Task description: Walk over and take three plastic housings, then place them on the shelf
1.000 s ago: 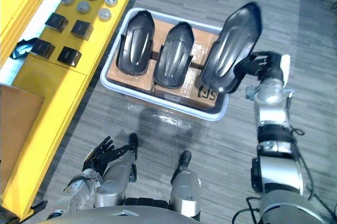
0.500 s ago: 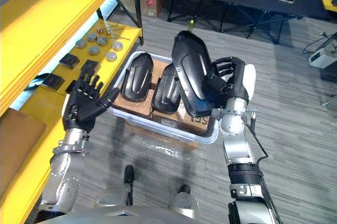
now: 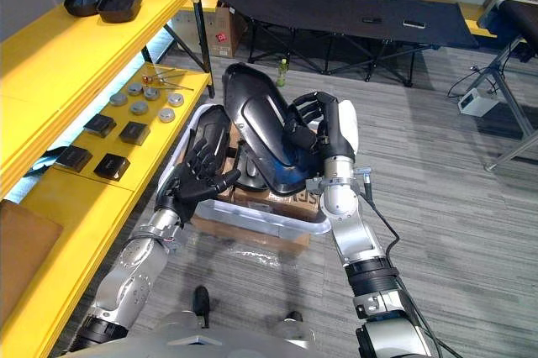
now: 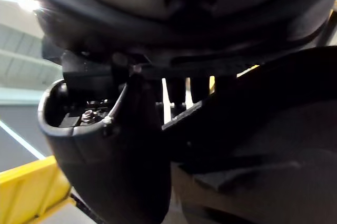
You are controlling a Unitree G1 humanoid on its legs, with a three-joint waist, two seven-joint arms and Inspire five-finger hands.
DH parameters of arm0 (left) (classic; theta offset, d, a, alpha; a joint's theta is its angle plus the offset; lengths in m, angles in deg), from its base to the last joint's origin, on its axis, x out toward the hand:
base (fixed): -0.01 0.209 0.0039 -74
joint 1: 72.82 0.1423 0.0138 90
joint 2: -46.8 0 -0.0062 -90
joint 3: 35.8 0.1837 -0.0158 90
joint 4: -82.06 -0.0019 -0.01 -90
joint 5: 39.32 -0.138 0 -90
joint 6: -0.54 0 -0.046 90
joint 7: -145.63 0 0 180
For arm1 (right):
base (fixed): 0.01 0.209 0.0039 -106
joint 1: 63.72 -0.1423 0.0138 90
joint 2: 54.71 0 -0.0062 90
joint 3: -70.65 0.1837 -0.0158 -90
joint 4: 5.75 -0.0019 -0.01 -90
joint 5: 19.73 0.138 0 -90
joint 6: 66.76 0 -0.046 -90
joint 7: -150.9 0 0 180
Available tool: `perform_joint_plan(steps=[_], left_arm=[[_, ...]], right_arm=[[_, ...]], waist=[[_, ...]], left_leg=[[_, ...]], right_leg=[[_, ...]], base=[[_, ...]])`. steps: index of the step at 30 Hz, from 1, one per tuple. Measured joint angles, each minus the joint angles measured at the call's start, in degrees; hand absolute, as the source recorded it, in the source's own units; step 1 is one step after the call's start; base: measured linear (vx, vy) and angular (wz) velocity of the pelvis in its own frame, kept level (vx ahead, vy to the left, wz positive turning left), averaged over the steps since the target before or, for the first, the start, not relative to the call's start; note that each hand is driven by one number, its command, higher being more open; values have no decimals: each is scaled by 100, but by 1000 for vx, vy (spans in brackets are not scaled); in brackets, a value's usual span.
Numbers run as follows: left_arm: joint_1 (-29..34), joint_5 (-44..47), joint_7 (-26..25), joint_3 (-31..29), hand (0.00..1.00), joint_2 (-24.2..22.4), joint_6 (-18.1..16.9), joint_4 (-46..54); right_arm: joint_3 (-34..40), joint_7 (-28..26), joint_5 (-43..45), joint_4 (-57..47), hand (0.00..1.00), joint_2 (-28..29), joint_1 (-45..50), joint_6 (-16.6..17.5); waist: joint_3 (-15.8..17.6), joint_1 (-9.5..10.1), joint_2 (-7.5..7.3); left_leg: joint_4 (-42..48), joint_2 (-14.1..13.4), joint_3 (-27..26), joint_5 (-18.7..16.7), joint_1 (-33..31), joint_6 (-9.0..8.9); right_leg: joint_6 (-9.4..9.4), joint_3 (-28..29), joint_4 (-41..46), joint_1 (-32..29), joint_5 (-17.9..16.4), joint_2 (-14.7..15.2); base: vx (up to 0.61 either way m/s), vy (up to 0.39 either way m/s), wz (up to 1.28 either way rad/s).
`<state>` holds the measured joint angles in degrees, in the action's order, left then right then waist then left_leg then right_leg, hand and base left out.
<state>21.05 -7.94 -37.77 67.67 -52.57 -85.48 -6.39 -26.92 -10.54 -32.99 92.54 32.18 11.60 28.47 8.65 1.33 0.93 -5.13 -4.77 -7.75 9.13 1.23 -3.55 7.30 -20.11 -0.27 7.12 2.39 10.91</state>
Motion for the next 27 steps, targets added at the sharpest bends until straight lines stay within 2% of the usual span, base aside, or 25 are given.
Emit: perform_joint_plan(steps=[5, 13, 20, 23, 26, 27], left_arm=[[-164, 243, -364, -32, 100, -49, -1, -335], [-179, 895, -457, -145, 100, -175, 0, -403], [-304, 2078, -280, -27, 100, -216, 25, -778], [-478, 2568, -75, 113, 100, -209, 146, -965], [-570, 2883, 65, 157, 100, -189, 302, -1061], [-570, 2896, 124, 169, 0, -163, 393, -1065]], right_arm=[[-233, 27, -200, 19, 0, 195, -22, 289], [-615, 25, -204, 344, 0, 439, -32, 346], [-851, -32, -203, 503, 0, 609, -17, 600], [-1122, -76, -211, 636, 0, 651, 17, 656], [-1149, -44, -209, 738, 0, 661, 28, 683], [-1156, -44, -209, 737, 0, 660, 28, 687]], waist=[[-77, 11, -8], [-139, 15, -62], [-231, 38, -140], [-282, 32, -216], [-289, 38, -227], [-289, 28, -227]], left_leg=[[-2, -1, 6, 37, 2, 12], [-4, 5, 10, 17, -17, -23], [-4, -46, 9, 21, -60, -28], [-3, -66, 10, 53, -59, 7], [-3, -93, 14, 52, -56, 0], [-3, -98, 14, 50, -55, -5]], right_leg=[[-15, -3, -6, 7, 29, -4], [-38, -12, -90, 5, 58, -9], [-69, -38, -197, 24, 126, -31], [-53, -56, -304, 91, 209, -69], [-57, -57, -304, 94, 207, -98], [-63, -57, -304, 95, 202, -103]], base=[[-19, -1, 0], [-54, 3, 0], [4, -4, 0], [0, 0, 0], [0, 0, 0], [0, 0, 0]])
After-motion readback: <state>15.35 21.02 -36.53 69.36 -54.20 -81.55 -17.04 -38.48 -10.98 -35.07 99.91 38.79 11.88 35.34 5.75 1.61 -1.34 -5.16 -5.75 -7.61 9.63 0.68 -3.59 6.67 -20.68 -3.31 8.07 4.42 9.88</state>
